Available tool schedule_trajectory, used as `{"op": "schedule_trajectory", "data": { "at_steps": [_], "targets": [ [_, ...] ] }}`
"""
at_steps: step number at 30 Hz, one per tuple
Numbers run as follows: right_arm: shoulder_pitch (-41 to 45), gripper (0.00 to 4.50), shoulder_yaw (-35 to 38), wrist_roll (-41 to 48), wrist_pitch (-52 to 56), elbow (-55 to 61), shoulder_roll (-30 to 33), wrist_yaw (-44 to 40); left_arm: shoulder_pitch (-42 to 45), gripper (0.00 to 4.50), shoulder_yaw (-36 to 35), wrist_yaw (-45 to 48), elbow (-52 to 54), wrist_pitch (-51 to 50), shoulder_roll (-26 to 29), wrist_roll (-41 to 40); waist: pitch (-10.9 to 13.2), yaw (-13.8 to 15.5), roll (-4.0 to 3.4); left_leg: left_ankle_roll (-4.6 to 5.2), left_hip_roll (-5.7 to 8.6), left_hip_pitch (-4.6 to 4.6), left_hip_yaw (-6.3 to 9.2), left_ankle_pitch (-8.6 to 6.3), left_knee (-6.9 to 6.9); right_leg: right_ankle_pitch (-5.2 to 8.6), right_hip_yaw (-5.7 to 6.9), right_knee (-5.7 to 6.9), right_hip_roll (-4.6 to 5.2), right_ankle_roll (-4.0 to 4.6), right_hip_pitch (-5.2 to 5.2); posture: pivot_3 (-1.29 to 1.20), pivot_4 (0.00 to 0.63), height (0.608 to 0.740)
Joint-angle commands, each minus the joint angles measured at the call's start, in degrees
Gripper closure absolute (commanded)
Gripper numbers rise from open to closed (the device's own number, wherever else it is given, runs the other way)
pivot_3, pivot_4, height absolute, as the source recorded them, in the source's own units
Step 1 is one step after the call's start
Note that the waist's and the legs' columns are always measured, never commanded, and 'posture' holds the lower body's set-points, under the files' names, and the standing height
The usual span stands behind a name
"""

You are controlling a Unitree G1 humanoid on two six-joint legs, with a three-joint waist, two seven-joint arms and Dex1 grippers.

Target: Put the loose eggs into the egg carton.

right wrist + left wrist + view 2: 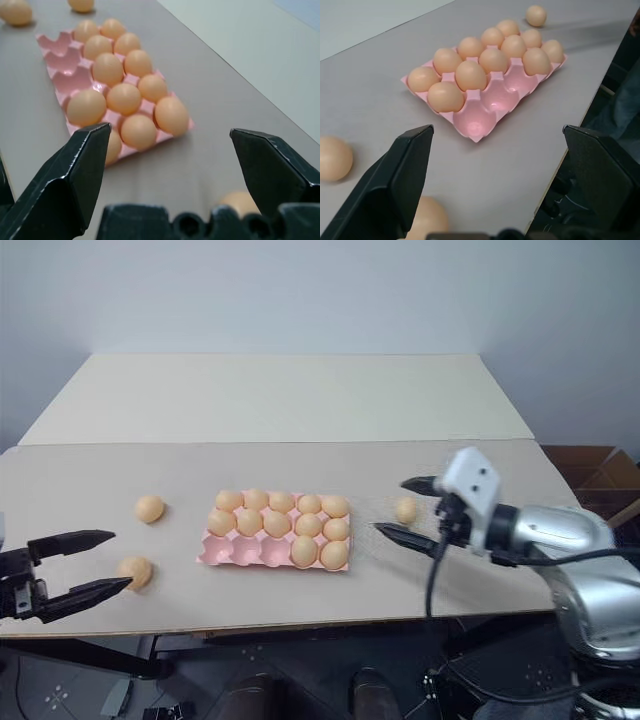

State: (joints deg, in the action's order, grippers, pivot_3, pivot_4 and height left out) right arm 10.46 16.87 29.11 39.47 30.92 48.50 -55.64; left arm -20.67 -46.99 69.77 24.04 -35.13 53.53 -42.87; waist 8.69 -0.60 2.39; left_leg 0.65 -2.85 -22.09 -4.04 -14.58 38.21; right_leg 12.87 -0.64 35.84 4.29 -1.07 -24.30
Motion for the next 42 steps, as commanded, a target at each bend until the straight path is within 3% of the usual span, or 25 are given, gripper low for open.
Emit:
{"op": "schedule_trajectory", "data": {
  "at_steps": [1, 6, 12, 16, 22, 33, 36, 41, 42],
  "targets": [
    [-5.82, 0.04, 6.15, 3.36, -4.97, -1.29, 0.26, -5.24, -1.72, 0.00, -2.98, 2.28, -0.89, 1.24, -0.69, -0.77, -0.01, -0.06, 0.02, 0.00, -0.01, 0.00, 0.00, 0.00, 0.00, 0.08, 0.00, 0.01, -0.01, 0.14, 0.00, 0.00, 0.150, 0.740],
    [-12.32, 0.04, 5.62, 0.65, -10.01, -5.11, -0.51, -5.24, -2.68, 0.00, -1.85, 3.25, -2.92, 2.47, -0.74, 0.82, -0.01, -0.07, 0.02, 0.00, -0.01, 0.12, -0.06, 0.01, 0.06, 0.38, -0.09, 0.09, 0.02, -0.11, 0.05, 0.00, 0.150, 0.740],
    [-11.64, 0.04, 4.69, 0.89, -10.63, -5.64, -0.56, -2.80, -1.58, 0.00, -1.09, 3.34, -2.70, 2.18, -0.33, -0.06, -0.01, -0.04, 0.01, -0.01, -0.02, 0.12, -0.09, 0.01, 0.09, 0.36, -0.14, 0.12, 0.02, -0.11, 0.02, 0.00, 0.150, 0.740],
    [-5.55, 0.04, -1.66, -4.31, -8.80, -8.92, -1.05, 3.57, 0.66, 0.00, 0.70, 3.26, -2.47, 2.28, 0.83, -0.04, -0.01, -0.11, 0.01, -0.01, -0.02, 0.12, -0.11, 0.01, 0.09, 0.35, -0.16, 0.12, 0.03, -0.09, 0.01, 0.00, 0.150, 0.740],
    [6.33, 0.04, -11.76, -11.33, -5.79, -19.12, -6.86, 12.89, 2.84, 0.00, 1.89, 3.09, -1.86, 2.03, 2.16, 0.19, -0.01, -0.19, -0.01, -0.01, 0.00, 0.07, -0.13, 0.02, 0.07, 0.08, -0.16, 0.14, 0.00, 0.37, -0.07, 0.00, 0.150, 0.740],
    [19.43, 0.04, -17.85, -18.81, -2.81, -38.55, -16.49, 23.34, 1.09, 0.00, 0.53, 2.48, 0.56, 1.00, 1.66, -0.48, 0.01, -0.12, -0.02, -0.01, 0.01, -0.11, -0.10, 0.01, 0.02, -0.09, -0.11, 0.07, -0.01, 0.01, -0.16, 0.00, 0.150, 0.740],
    [19.73, 0.60, -18.15, -19.50, -3.18, -39.64, -17.25, 23.89, 0.46, 0.00, -0.19, 2.31, 1.25, 0.78, 1.56, -0.73, 0.01, -0.18, -0.03, -0.01, 0.01, -0.12, -0.09, 0.01, 0.02, -0.09, -0.11, 0.07, -0.01, 0.01, -0.16, 0.00, 0.150, 0.740],
    [19.38, 2.32, -17.48, -19.04, -2.83, -34.25, -17.84, 24.47, -0.34, 0.00, -1.61, 2.23, 2.01, 0.46, 1.67, -1.11, 0.03, -0.31, -0.07, -0.01, -0.01, -0.11, -0.08, 0.01, 0.01, -0.09, -0.11, 0.08, -0.04, 0.00, -0.17, 0.00, 0.150, 0.740],
    [19.25, 2.32, -17.34, -18.87, -2.62, -32.62, -17.85, 24.57, -0.34, 0.00, -1.68, 2.18, 2.09, 0.40, 1.69, -1.10, 0.05, -0.38, -0.10, -0.01, 0.00, -0.11, -0.09, 0.01, 0.01, -0.09, -0.12, 0.10, -0.04, 0.00, -0.18, 0.00, 0.150, 0.740]
  ]
}}
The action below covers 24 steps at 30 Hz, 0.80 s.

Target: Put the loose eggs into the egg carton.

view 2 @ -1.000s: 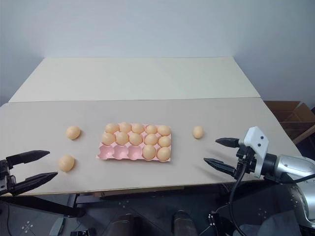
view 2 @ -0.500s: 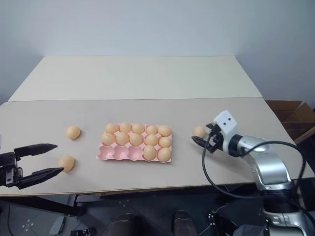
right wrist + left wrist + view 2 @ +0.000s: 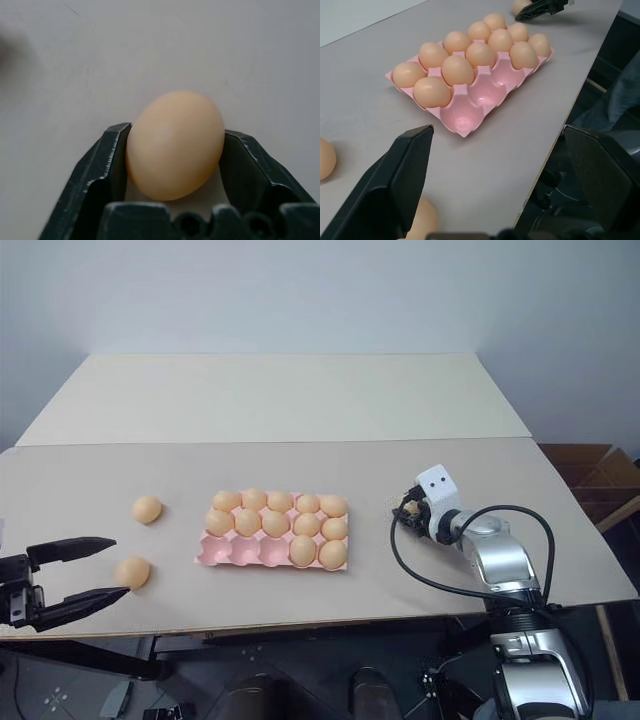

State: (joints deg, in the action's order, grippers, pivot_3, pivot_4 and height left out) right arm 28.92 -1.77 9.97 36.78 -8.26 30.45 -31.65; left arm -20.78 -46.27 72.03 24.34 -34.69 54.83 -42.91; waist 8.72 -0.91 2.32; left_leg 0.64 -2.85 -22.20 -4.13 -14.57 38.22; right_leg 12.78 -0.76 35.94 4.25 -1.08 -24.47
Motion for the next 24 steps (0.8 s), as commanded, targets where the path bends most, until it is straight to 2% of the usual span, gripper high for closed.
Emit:
{"op": "schedule_trajectory", "data": {
  "at_steps": [1, 6, 11, 18, 24],
  "targets": [
    [0.68, 2.32, 1.39, 0.37, 0.23, 7.58, 0.18, 0.68, -0.19, 0.00, -2.43, -0.13, 1.85, -0.12, 0.40, -1.04, 0.02, -0.14, -0.03, 0.00, 0.00, 0.00, -0.01, 0.00, 0.00, 0.00, -0.01, 0.02, 0.00, 0.00, -0.01, 0.00, 0.150, 0.740],
    [0.44, 2.32, -1.06, 3.01, 4.92, 23.40, -0.10, -0.91, 0.77, 0.00, -1.85, -0.34, 2.03, -0.23, 0.74, -1.13, 0.03, -0.04, -0.06, 0.00, -0.03, 0.03, 0.02, 0.00, 0.00, 0.01, 0.00, 0.07, -0.03, 0.00, -0.02, 0.00, 0.150, 0.740],
    [1.36, 2.32, -8.61, 7.06, 10.64, 34.81, -4.12, -2.90, 1.69, 0.00, -1.01, -0.18, 1.97, -0.54, 1.06, -1.39, 0.03, -0.20, -0.05, 0.00, -0.08, 0.05, 0.03, 0.00, 0.00, 0.00, 0.02, 0.07, -0.06, 0.01, -0.01, 0.00, 0.150, 0.740],
    [4.19, 2.32, -20.92, 2.85, 9.84, 33.45, -8.66, -2.43, 3.76, 0.00, 0.95, -0.07, 1.48, -0.96, 1.76, -1.58, 0.02, 0.17, -0.02, -0.04, 0.00, 0.06, 0.02, 0.03, 0.02, 0.05, 0.04, 0.08, 0.04, 0.12, 0.01, 0.00, 0.150, 0.740],
    [5.47, 2.32, -26.37, 0.98, 10.08, 32.15, -12.37, -2.08, 3.53, 0.00, 1.24, -0.37, 1.87, -0.84, 1.20, -1.27, 0.01, 0.05, -0.02, -0.04, -0.03, 0.01, 0.04, 0.02, 0.01, 0.01, 0.10, 0.09, 0.02, 0.04, -0.05, 0.00, 0.150, 0.740]
  ]
}}
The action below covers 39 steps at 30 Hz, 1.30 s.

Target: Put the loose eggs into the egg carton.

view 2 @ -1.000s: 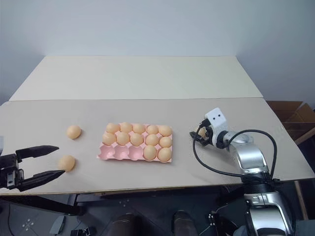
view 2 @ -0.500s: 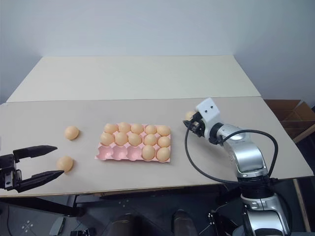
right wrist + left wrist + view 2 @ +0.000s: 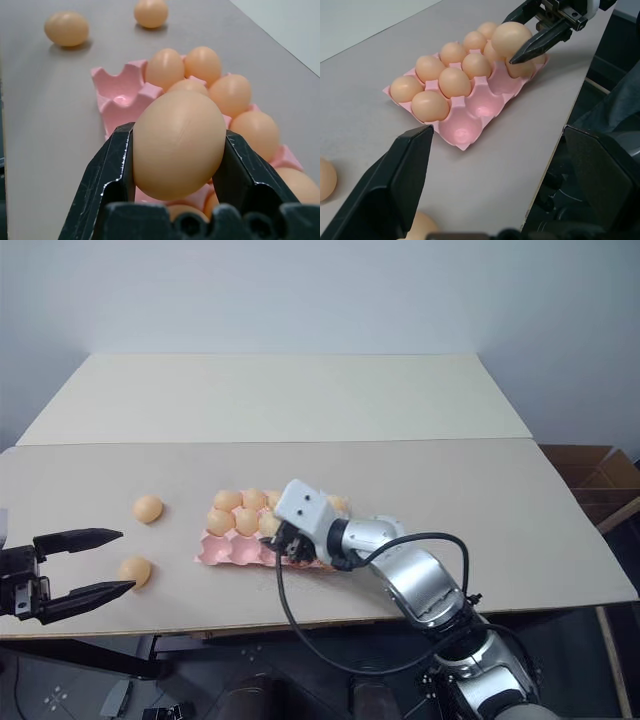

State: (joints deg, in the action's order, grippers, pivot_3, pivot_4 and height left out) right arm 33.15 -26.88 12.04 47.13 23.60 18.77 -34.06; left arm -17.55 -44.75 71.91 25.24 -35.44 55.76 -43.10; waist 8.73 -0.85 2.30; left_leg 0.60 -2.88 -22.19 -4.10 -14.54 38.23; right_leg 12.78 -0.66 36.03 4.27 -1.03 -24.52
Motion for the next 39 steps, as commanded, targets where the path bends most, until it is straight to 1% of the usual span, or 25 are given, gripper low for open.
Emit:
{"op": "schedule_trajectory", "data": {
  "at_steps": [1, 2, 5, 8, 10, 12, 15, 16, 19, 23, 26, 29, 31, 33, 37, 39],
  "targets": [
    [1.34, 2.32, -1.68, -1.45, -0.20, -0.05, -0.81, 0.34, 0.30, 0.00, -0.20, -0.36, 1.04, -0.09, 0.20, -1.09, 0.00, -0.02, -0.01, 0.00, 0.00, 0.00, 0.00, 0.00, 0.00, 0.00, 0.00, 0.00, 0.00, 0.00, 0.00, 0.00, 0.150, 0.740],
    [1.43, 2.32, -1.84, -1.65, 0.07, -0.27, -0.91, 0.45, 0.30, 0.00, -0.18, -0.42, 1.07, -0.11, 0.16, -1.13, 0.01, -0.03, -0.01, 0.00, 0.00, 0.01, 0.00, 0.00, 0.00, 0.01, 0.00, 0.01, 0.00, 0.01, 0.00, 0.00, 0.150, 0.740],
    [1.71, 1.60, -1.86, -2.12, 0.85, -0.41, -0.91, 0.52, 0.26, 0.00, -0.13, -0.54, 1.11, -0.03, 0.10, -1.24, 0.00, 0.02, -0.01, 0.00, 0.00, 0.02, 0.00, 0.00, 0.00, 0.00, 0.01, 0.01, 0.01, 0.02, 0.01, 0.00, 0.150, 0.740],
    [1.86, 0.50, -0.05, -1.67, 0.88, 0.39, -0.32, -0.07, 0.17, 0.00, 0.02, -0.66, 1.25, 0.17, -0.12, -1.29, 0.00, 0.01, -0.01, -0.02, 0.00, 0.02, 0.00, 0.01, 0.00, 0.00, 0.02, 0.02, 0.01, 0.02, 0.01, 0.00, 0.150, 0.740],
    [2.37, 0.01, 2.91, -0.20, 1.41, 1.80, 0.46, -0.71, 0.04, 0.00, 0.05, -0.63, 1.37, 0.34, -0.32, -1.31, 0.01, 0.00, -0.01, -0.02, 0.00, 0.02, 0.00, 0.01, 0.00, 0.01, 0.02, 0.02, 0.01, 0.02, 0.00, 0.00, 0.150, 0.740],
    [2.69, 0.01, 5.32, 1.05, 2.06, 2.97, 0.80, -0.99, 0.08, 0.00, 0.11, -0.68, 1.37, 0.39, -0.41, -1.33, 0.01, 0.02, -0.01, -0.02, 0.00, 0.00, 0.00, 0.01, 0.00, 0.00, 0.02, 0.01, 0.01, 0.02, 0.00, 0.00, 0.150, 0.740],
    [2.48, 0.01, 11.49, 4.20, 3.14, 5.80, 2.48, -1.83, 0.20, 0.00, 0.27, -0.54, 1.04, 0.62, -0.43, -1.17, 0.01, 0.04, -0.01, -0.02, 0.00, 0.00, 0.00, 0.01, 0.00, 0.00, 0.02, 0.01, 0.01, 0.01, -0.01, 0.00, 0.150, 0.740],
    [1.87, 0.01, 14.97, 5.74, 3.04, 6.69, 4.12, -2.80, 0.37, 0.00, 0.33, -0.23, 0.45, 0.85, -0.26, -1.00, 0.01, 0.16, -0.01, -0.02, -0.01, 0.00, 0.01, 0.01, -0.01, 0.00, 0.03, 0.01, 0.01, 0.01, -0.01, 0.00, 0.150, 0.740],
    [-0.60, 0.01, 21.79, 8.95, 1.50, 7.97, 8.77, -5.74, 0.41, 0.00, 0.19, 0.73, -1.07, 1.49, 0.15, -0.38, 0.01, 0.37, -0.01, -0.02, 0.02, -0.04, 0.06, 0.00, -0.01, 0.01, 0.09, -0.07, 0.03, 0.00, 0.04, 0.00, 0.150, 0.740],
    [-6.51, 0.01, 29.49, 10.52, -4.72, 6.76, 17.04, -11.50, 0.62, 0.00, -0.37, 0.89, -3.17, 2.95, 0.00, 1.02, 0.01, 0.35, 0.00, -0.01, 0.03, -0.04, 0.05, 0.00, -0.02, 0.05, 0.10, -0.18, 0.05, 0.04, 0.09, 0.00, 0.150, 0.740],
    [-12.22, 0.01, 35.51, 10.98, -12.07, 2.29, 22.77, -17.34, -0.14, 0.00, -1.29, 0.52, -3.72, 3.05, -0.33, 1.30, 0.01, 0.22, 0.00, 0.00, 0.03, -0.02, 0.04, -0.01, -0.02, 0.06, 0.08, -0.16, 0.03, 0.04, 0.10, 0.00, 0.150, 0.740],
    [-17.52, 0.01, 40.72, 14.78, -16.98, -1.67, 24.18, -22.93, -1.75, 0.00, -1.90, 1.30, -3.90, 3.72, -0.64, 1.92, 0.00, 0.05, 0.02, 0.00, 0.02, 0.03, 0.04, -0.01, -0.02, 0.06, 0.06, -0.16, 0.01, 0.02, 0.14, 0.00, 0.150, 0.740],
    [-21.68, 0.01, 41.85, 14.59, -21.71, -4.52, 25.00, -26.64, -2.25, 0.00, -1.72, 1.07, -3.60, 3.83, -0.90, 1.84, 0.00, 0.03, 0.02, 0.00, 0.01, 0.08, 0.03, -0.01, -0.04, 0.06, 0.03, -0.15, -0.02, 0.01, 0.17, 0.00, 0.150, 0.740],
    [-24.04, 0.01, 41.96, 14.53, -24.26, -6.46, 25.11, -28.26, -2.13, 0.00, -1.41, 0.75, -3.48, 3.78, -0.98, 1.70, 0.00, 0.01, 0.02, 0.00, -0.01, 0.13, 0.04, -0.01, -0.04, 0.08, 0.02, -0.13, -0.03, 0.02, 0.20, 0.00, 0.150, 0.740],
    [-24.90, 0.01, 40.42, 13.09, -26.76, -7.74, 24.81, -26.92, -1.16, 0.00, -0.62, 0.10, -4.05, 3.40, -0.84, 1.73, 0.02, 0.00, -0.01, 0.01, 0.00, 0.19, -0.05, 0.01, -0.02, 0.18, -0.10, -0.08, -0.02, 0.13, 0.19, 0.00, 0.150, 0.740],
    [-24.57, 0.01, 40.19, 13.30, -26.45, -7.70, 24.85, -26.21, -0.71, 0.00, -0.37, 0.05, -4.58, 3.14, -0.75, 1.75, 0.02, 0.04, -0.01, 0.00, -0.01, 0.22, -0.06, 0.01, -0.01, 0.34, -0.10, -0.08, -0.02, -0.09, 0.21, 0.00, 0.150, 0.740]
  ]
}}
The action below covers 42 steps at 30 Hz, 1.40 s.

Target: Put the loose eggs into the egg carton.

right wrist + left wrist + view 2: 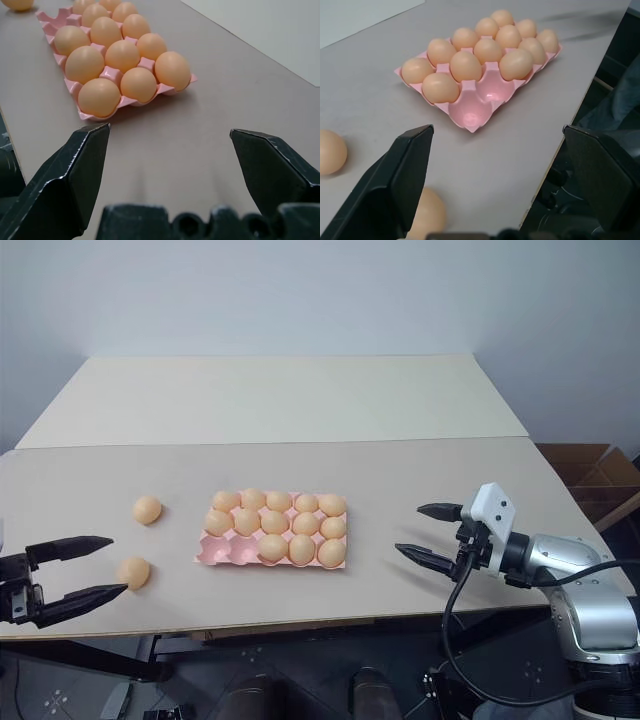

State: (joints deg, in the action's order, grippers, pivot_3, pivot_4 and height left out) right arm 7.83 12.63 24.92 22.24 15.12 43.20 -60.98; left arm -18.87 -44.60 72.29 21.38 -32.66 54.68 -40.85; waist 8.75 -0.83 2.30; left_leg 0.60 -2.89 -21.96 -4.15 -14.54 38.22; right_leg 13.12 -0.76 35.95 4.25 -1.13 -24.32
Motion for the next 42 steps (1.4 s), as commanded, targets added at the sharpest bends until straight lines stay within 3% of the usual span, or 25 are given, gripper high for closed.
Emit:
{"op": "schedule_trajectory", "data": {
  "at_steps": [1, 4, 8, 15, 22, 33, 36, 42],
  "targets": [
    [0.82, 0.01, 0.63, 0.58, -1.52, 0.80, 0.48, 0.84, 0.78, 0.00, -0.44, -0.39, -0.89, 0.26, 0.36, -0.47, 0.00, 0.04, 0.00, 0.00, 0.00, 0.00, 0.00, 0.00, 0.00, 0.02, 0.00, 0.00, 0.00, -0.04, 0.00, 0.00, 0.150, 0.740],
    [0.64, 0.01, 0.91, 1.43, -1.23, 1.97, 1.11, 0.51, 1.87, 0.00, -0.45, -3.10, -2.12, -2.50, 1.39, -0.27, 0.00, 0.14, 0.00, 0.00, 0.01, -0.03, 0.01, 0.00, 0.00, -0.03, 0.00, 0.00, 0.01, -0.01, -0.01, 0.00, 0.150, 0.740],
    [0.55, 0.01, 1.49, 2.45, -0.54, 3.59, 1.60, 0.71, 3.08, 0.00, -1.96, -14.31, 0.26, -16.03, 4.25, -0.56, 0.01, 0.14, 0.01, 0.00, 0.01, -0.09, 0.05, -0.01, -0.01, -0.33, 0.02, -0.02, 0.00, 0.00, -0.03, 0.00, 0.150, 0.740],
    [0.43, 0.01, 0.71, 2.55, -0.46, 2.95, 2.00, 0.63, 0.24, 0.00, -1.50, -28.44, 12.96, -34.13, 3.71, -0.25, 0.01, 0.12, 0.02, 0.00, 0.04, -0.08, 0.13, -0.02, -0.02, -0.32, -0.03, -0.05, 0.08, -0.05, -0.02, 0.00, 0.150, 0.740],
    [2.00, 0.01, 0.08, 2.26, -0.12, 2.03, 2.35, 0.67, 9.92, 0.00, 6.01, -43.69, 18.95, -49.17, -2.31, 0.32, 0.01, 0.39, 0.01, -0.03, 0.06, 0.03, 0.16, 0.01, -0.01, -0.33, 0.00, 0.10, 0.00, -0.01, 0.05, 0.00, 0.150, 0.740],
    [1.72, 0.01, -0.07, 3.04, 2.01, 4.82, 1.63, 3.28, 22.75, 0.00, 23.71, -56.60, 9.37, -51.47, -10.64, 9.91, -0.04, 0.59, 0.04, -0.03, 0.16, 0.00, 0.31, 0.01, 0.00, -0.37, -0.02, 0.08, 0.04, -0.01, 0.10, 0.00, 0.150, 0.740],
    [1.05, 0.00, 0.30, 3.39, 2.68, 6.02, 1.38, 4.35, 23.95, 0.59, 25.01, -55.79, 7.96, -50.40, -9.95, 10.74, -0.04, 0.79, 0.04, -0.03, 0.17, 0.04, 0.31, 0.02, 0.01, -0.38, -0.01, 0.11, 0.03, 0.00, 0.13, 0.00, 0.150, 0.740],
    [-0.32, 0.00, 1.43, 4.17, 3.70, 8.07, 1.82, 6.48, 24.42, 2.60, 25.96, -52.15, 9.07, -47.74, -6.40, 10.22, -0.04, 0.77, 0.04, -0.04, 0.15, 0.04, 0.31, 0.03, 0.01, -0.38, -0.01, 0.12, 0.02, 0.01, 0.10, 0.00, 0.150, 0.740]
  ]
}}
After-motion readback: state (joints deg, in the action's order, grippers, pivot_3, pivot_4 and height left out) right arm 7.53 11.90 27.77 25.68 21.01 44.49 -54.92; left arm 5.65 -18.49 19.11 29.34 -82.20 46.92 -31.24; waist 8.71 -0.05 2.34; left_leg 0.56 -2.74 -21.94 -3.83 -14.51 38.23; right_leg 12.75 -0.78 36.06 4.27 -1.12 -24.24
